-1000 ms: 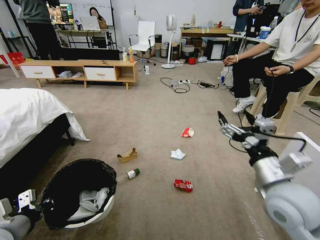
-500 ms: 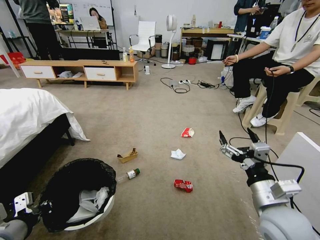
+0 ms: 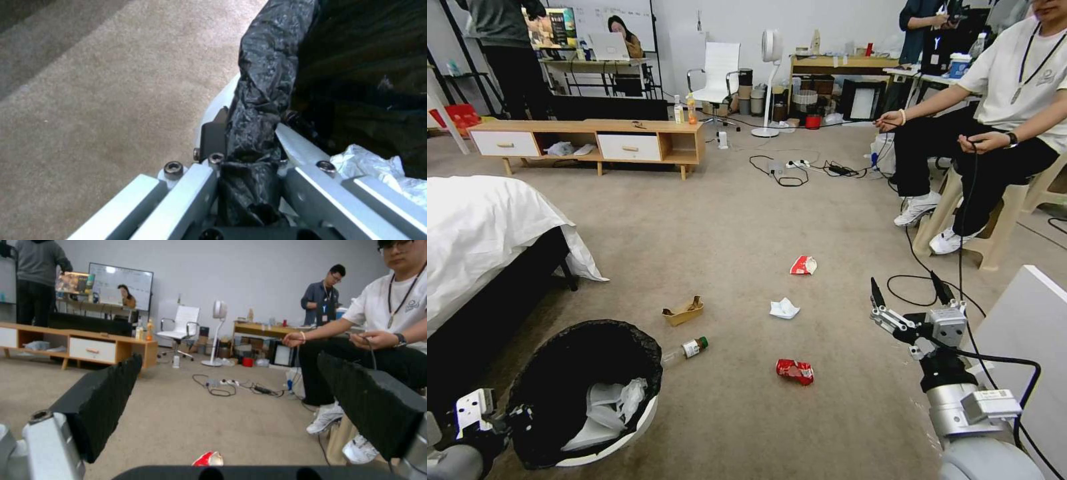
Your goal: Pick up the trash bin and place the garbage on the floor into it.
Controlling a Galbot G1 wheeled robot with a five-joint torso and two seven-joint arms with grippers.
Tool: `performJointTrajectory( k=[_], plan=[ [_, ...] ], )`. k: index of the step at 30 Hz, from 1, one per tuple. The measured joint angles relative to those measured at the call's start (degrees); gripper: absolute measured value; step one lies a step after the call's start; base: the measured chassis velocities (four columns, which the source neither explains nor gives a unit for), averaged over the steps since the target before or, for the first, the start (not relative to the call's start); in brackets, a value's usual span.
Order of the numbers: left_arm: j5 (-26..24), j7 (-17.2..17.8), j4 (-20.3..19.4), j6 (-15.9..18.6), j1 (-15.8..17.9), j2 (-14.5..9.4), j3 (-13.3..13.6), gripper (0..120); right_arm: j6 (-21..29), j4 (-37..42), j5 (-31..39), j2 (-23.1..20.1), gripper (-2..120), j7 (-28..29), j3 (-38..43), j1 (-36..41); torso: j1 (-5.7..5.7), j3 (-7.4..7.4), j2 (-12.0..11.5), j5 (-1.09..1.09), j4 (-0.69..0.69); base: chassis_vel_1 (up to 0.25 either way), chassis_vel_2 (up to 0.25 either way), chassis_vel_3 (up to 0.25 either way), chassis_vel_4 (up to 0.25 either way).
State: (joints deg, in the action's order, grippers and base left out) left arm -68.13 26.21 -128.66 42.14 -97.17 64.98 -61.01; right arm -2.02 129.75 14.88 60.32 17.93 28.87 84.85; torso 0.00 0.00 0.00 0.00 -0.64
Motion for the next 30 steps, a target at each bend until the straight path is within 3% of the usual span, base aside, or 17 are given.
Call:
performJointTrajectory(
  k=[30],
  plan=[
    [3.6,-1.4,-0.2,0.0,-1.1,1.5,-0.1,1,-3.5,-1.0,-4.7,3.3,100,-0.6,-1.6,3.1,0.00,0.00,0.0,0.00,0.00,0.000,0.000,0.000,0.000]
  ],
)
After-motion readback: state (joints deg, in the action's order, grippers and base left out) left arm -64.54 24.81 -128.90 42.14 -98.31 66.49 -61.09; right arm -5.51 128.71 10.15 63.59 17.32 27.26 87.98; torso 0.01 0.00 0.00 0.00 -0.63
